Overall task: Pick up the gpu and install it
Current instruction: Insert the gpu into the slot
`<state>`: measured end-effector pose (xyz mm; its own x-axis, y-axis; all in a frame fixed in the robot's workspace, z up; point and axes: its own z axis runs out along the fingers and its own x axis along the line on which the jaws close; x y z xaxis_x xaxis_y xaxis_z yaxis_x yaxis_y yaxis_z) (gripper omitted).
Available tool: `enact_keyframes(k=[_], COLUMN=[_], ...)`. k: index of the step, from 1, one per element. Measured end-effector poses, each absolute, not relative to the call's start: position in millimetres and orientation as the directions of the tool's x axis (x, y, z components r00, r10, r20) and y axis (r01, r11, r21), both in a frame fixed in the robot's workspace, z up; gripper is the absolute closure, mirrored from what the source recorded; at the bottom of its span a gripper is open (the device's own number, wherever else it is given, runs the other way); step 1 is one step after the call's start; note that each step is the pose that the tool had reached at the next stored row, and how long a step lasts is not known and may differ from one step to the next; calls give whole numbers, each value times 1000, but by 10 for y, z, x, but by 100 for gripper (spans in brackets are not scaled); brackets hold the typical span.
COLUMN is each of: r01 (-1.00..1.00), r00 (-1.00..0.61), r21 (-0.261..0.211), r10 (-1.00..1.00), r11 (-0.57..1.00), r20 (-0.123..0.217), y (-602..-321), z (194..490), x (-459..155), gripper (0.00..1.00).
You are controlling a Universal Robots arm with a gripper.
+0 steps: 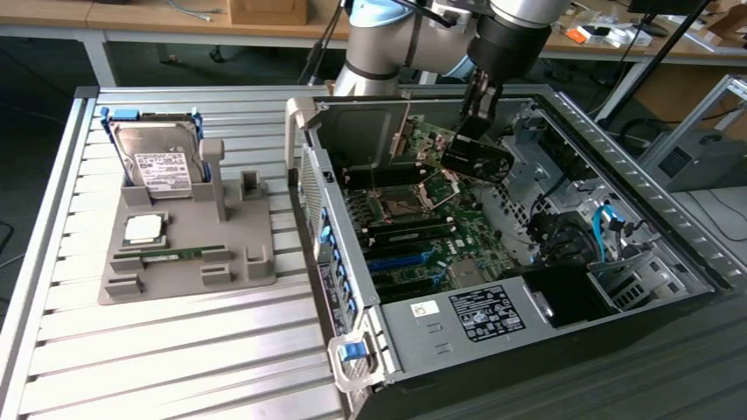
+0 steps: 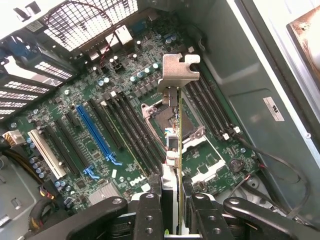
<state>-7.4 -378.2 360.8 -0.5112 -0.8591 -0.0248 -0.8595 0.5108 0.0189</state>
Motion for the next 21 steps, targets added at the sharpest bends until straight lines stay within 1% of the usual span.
enact_keyframes(k=[21], r01=[-891], r00=[-454], r21=[19], r10=[-891], r11=[454], r20=[-25], y=[-3782], z=[3605], x=[-73], gripper=[73])
